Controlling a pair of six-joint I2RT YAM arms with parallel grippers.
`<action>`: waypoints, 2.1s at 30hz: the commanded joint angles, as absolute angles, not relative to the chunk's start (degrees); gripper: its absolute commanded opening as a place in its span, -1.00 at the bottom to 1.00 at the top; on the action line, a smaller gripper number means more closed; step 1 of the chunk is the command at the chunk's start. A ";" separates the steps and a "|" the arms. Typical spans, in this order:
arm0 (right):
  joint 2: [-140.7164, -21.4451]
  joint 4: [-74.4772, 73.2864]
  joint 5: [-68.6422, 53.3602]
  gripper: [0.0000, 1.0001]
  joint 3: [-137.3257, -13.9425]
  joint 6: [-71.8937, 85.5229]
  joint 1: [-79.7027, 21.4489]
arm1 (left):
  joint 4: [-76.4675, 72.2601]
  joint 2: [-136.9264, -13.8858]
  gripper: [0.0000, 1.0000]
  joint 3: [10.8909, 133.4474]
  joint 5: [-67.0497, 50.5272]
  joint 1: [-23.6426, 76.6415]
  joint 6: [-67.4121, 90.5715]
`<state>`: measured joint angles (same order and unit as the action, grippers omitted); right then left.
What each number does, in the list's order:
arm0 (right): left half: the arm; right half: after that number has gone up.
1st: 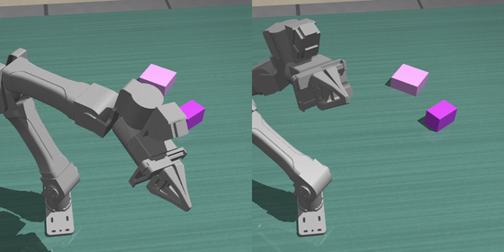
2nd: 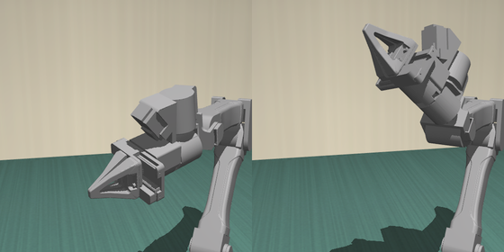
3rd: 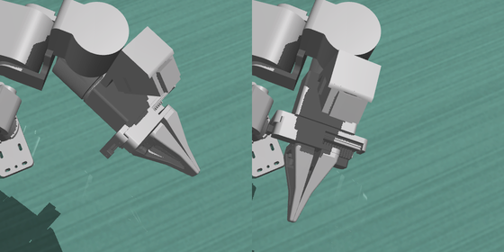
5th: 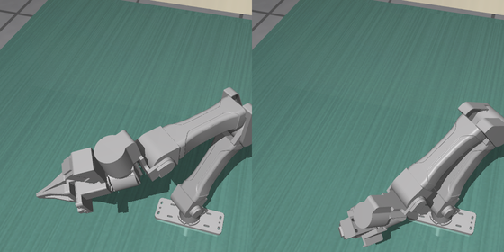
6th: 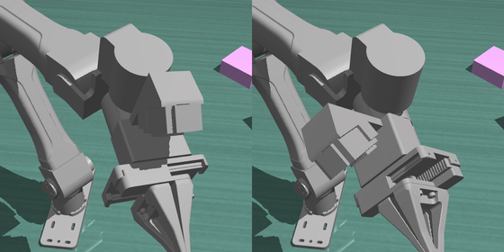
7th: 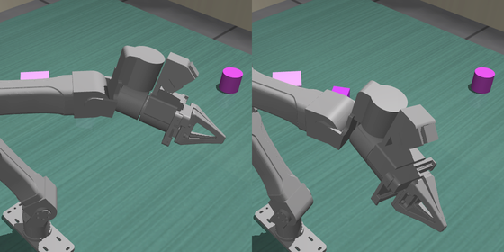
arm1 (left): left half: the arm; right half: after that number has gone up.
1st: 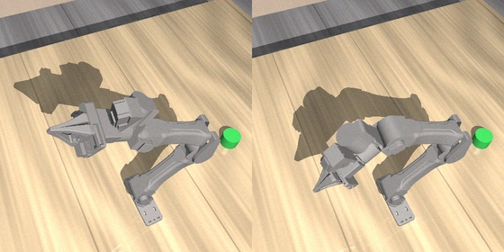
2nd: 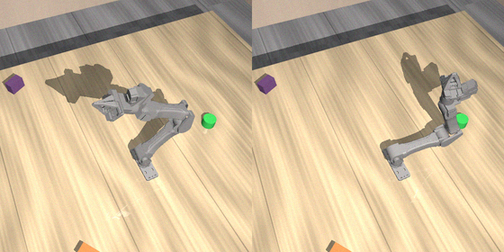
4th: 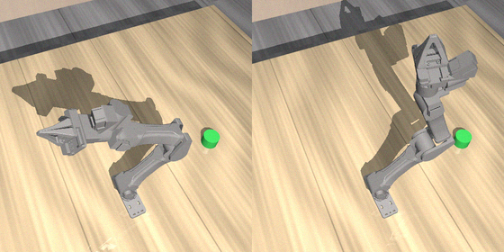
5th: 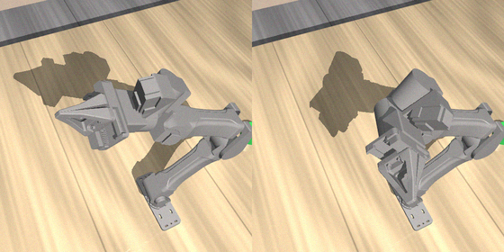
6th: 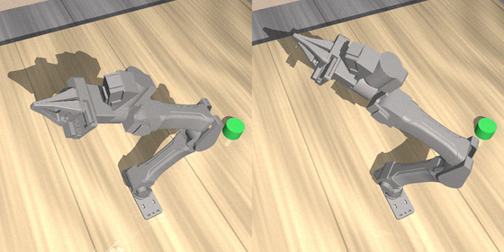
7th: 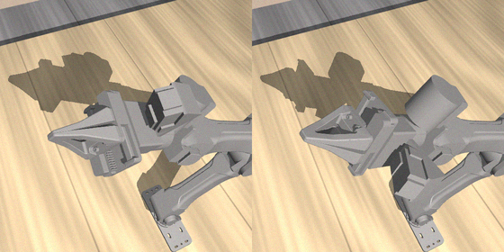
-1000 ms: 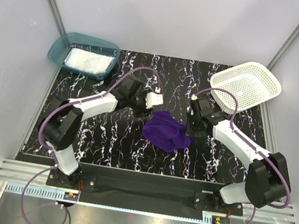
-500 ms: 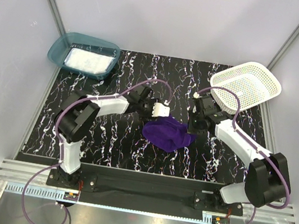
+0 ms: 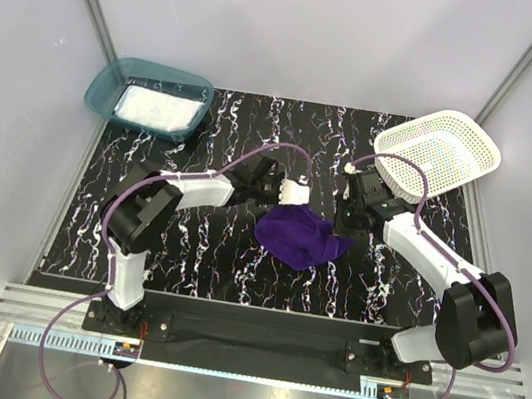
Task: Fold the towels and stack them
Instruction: Flatten out the crumpled towel
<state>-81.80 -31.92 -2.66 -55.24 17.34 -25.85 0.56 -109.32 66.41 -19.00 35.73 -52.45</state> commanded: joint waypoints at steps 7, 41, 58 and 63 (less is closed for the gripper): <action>-80.51 -34.97 -1.85 -1.00 -62.82 17.84 -25.40 | 3.23 -98.36 -1.00 68.28 -13.36 34.81 -48.08; -47.46 -27.43 -25.22 -1.00 -90.35 13.09 -25.49 | 37.79 -52.12 -1.00 95.79 -31.29 39.11 -20.48; -78.28 -16.98 -5.34 -1.00 -93.07 0.26 -23.56 | 42.38 -82.25 -1.00 106.00 -11.86 22.61 -31.10; -95.49 -11.17 -13.35 -1.00 -98.52 0.26 -15.66 | 31.66 -97.25 -1.00 110.12 -15.55 17.67 -34.01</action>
<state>-89.78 -17.58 -10.09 -93.78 2.24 -19.77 41.69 -92.47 106.94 -13.19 19.88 -31.29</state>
